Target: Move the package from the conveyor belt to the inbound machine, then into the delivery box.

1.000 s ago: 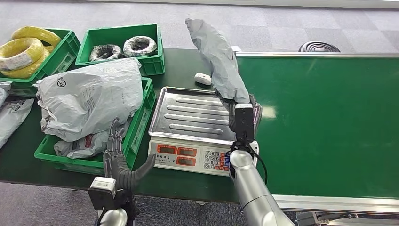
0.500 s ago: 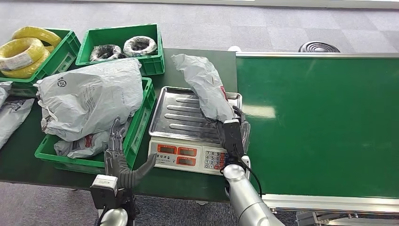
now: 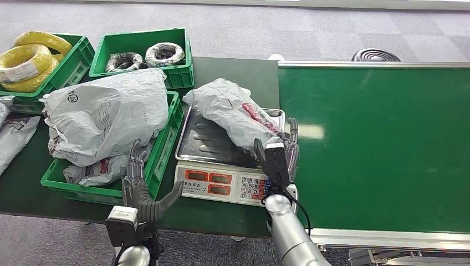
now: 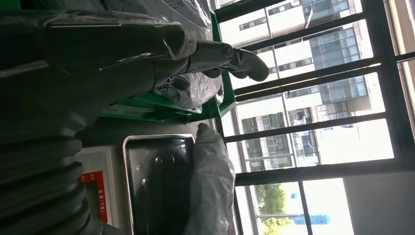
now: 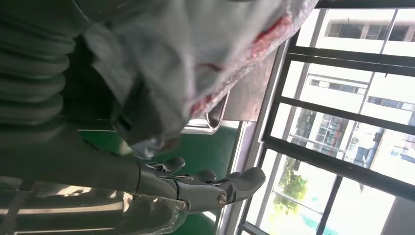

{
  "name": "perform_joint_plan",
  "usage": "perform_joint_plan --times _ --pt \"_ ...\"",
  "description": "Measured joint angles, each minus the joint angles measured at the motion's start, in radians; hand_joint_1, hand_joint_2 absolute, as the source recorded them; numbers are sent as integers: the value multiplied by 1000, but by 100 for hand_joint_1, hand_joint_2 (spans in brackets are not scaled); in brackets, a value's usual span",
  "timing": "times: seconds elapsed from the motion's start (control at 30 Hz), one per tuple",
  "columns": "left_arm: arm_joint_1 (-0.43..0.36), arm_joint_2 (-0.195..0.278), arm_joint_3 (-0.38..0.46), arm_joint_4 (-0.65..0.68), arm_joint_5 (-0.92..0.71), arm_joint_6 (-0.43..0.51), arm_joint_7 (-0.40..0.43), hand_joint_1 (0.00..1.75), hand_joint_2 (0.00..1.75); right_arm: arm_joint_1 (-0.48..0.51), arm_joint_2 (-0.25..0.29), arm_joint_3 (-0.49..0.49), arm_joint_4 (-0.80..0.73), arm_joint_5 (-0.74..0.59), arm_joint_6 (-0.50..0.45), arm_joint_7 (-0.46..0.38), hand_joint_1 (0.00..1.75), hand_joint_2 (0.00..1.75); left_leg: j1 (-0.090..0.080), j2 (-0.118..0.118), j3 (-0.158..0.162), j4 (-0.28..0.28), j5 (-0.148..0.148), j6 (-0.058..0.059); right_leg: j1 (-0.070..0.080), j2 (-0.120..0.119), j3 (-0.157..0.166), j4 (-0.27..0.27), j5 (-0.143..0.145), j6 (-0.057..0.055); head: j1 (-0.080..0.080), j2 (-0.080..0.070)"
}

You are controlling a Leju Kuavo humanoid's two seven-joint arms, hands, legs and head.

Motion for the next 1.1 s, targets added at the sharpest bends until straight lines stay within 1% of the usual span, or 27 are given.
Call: perform_joint_plan --times 0.1,0.2,0.33,0.47,0.6,0.8,0.93,1.1 --pt "2 0 1 0 0 2 0 0 175 34 5 -7 -87 16 0 -22 0 0 0 0 0 0 0 0 0 0 0 0 0 0 0 0" --pt "5 0 2 0 1 3 -6 0 175 92 7 -5 -252 35 0 -8 0 0 0 -1 0 0 0 0 0 0 0 0 0 0 0 0" --pt "10 2 3 0 2 10 -16 0 175 181 12 -4 -522 129 -1 20 0 0 0 0 0 0 0 0 0 0 -1 0 0 0 0 0" --pt "17 2 5 0 2 13 -19 0 175 240 23 -22 -691 177 -2 18 0 0 0 0 0 0 0 0 0 0 0 0 0 0 0 0" --pt "26 2 5 -5 2 16 -19 0 175 289 27 -57 -808 192 -2 13 0 0 0 0 0 0 0 0 0 0 0 0 0 0 0 0" --pt "41 2 8 -23 0 25 -20 0 175 389 32 -113 -956 180 -2 -26 0 0 0 0 0 0 -1 0 0 0 0 0 0 0 0 0" --pt "42 4 14 -37 -15 25 -24 0 175 446 35 -110 -1020 193 -2 -25 0 0 0 0 0 0 -1 0 0 0 0 0 -1 0 0 0" --pt "39 5 21 -48 -23 24 -25 0 175 471 35 -94 -1046 207 -2 -9 0 0 0 0 1 0 -1 -1 0 0 1 0 -1 0 0 0"
